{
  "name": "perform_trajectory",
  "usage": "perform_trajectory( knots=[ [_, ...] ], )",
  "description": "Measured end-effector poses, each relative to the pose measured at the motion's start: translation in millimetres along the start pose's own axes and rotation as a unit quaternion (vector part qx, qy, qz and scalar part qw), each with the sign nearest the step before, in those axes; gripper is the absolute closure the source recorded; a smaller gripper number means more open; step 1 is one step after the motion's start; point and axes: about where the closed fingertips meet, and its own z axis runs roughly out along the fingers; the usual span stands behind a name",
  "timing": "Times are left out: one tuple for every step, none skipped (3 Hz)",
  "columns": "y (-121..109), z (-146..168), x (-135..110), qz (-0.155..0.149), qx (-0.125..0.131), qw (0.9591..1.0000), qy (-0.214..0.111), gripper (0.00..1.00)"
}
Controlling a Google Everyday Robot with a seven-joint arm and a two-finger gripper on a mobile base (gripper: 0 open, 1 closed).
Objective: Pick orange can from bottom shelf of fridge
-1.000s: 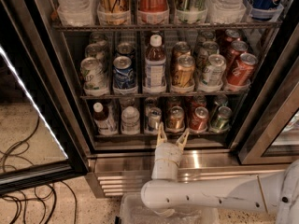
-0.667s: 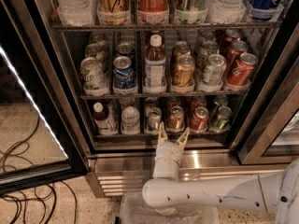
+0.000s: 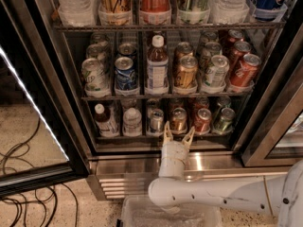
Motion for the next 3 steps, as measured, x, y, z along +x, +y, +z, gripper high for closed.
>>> perform_trajectory(
  knots=[
    [-6,8,2,-0.010,0.000,0.9999,-0.007,0.34],
    [-8,19,0,-0.015,-0.005,0.9998,-0.013,0.34],
    [-3,31,-2,-0.006,-0.023,0.9996,-0.014,0.34]
  ],
)
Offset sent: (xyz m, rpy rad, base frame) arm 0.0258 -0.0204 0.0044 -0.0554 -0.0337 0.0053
